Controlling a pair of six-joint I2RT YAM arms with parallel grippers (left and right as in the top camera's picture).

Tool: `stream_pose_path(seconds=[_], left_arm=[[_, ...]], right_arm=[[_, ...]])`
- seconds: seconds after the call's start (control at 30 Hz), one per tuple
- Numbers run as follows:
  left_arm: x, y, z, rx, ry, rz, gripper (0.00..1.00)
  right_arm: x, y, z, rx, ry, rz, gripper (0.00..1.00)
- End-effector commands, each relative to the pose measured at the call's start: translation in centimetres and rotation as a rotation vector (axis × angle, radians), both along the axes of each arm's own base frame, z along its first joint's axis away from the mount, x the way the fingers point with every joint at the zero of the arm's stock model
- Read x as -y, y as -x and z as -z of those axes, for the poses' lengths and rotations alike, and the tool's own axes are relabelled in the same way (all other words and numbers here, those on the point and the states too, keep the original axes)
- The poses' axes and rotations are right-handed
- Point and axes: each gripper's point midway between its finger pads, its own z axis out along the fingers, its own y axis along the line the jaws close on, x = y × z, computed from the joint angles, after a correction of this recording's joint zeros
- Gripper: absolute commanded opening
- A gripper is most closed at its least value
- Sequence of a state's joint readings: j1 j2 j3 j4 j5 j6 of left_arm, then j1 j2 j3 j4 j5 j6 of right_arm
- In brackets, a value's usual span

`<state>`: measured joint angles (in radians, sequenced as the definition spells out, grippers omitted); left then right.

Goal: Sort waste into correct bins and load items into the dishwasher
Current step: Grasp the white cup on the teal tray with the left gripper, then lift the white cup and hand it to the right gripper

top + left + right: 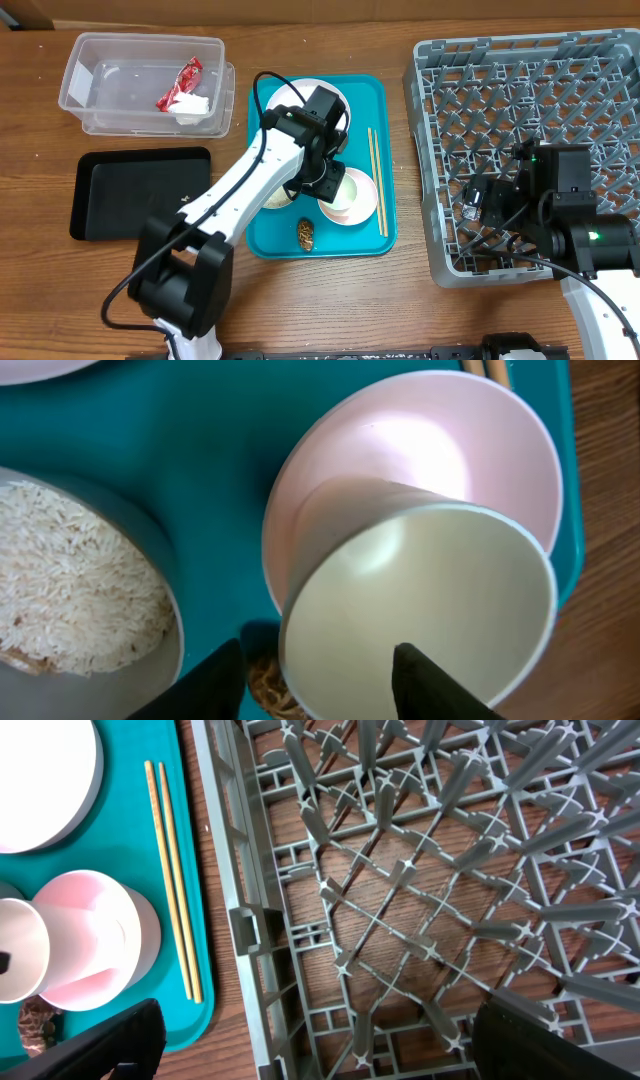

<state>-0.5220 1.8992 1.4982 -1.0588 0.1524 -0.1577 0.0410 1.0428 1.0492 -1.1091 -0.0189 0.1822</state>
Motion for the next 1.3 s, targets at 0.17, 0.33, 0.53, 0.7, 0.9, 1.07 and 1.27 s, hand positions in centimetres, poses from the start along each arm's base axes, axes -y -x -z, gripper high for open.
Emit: stream_pose_path(seconds=[0.17,0.33,0.53,0.7,0.9,1.07,1.27], left_arm=[[0.5,-0.7,1.1,0.004,0.002,-0.005,0.04],[0.8,-2.7,-0.9,0.057,0.036,-0.025,0.04],[1.6,-5.9,-8.3,0.084,0.281,-0.055,0.04],[3.5,-7.1,-14.0,0.043,0.696,-0.018,0.04],[4.2,-7.1,-19.7,0.021,1.098,0.128,0.04],[4.6,-6.3,-21.5,0.029,1.207,0.222,0.04],[5.1,-5.5,-22.7,0.016,1.273,0.272,0.04]], right_arm=[[-0.1,-0.3,-1.2,0.036,0.001,-0.009,1.00],[-0.1,-0.3,-1.1,0.034,0.001,-0.009,1.00],[2.3,-0.8,-1.5,0.061,0.066,0.155,1.00],[2.3,-3.6,-3.6,0.202,0.003,0.238,1.00],[-8.6,-5.9,-8.5,0.415,-0.344,-0.406,1.00],[-12.6,-4.7,-10.0,0.455,-0.524,-0.670,1.00],[-14.3,-4.7,-10.9,0.493,-0.634,-0.809,1.00]])
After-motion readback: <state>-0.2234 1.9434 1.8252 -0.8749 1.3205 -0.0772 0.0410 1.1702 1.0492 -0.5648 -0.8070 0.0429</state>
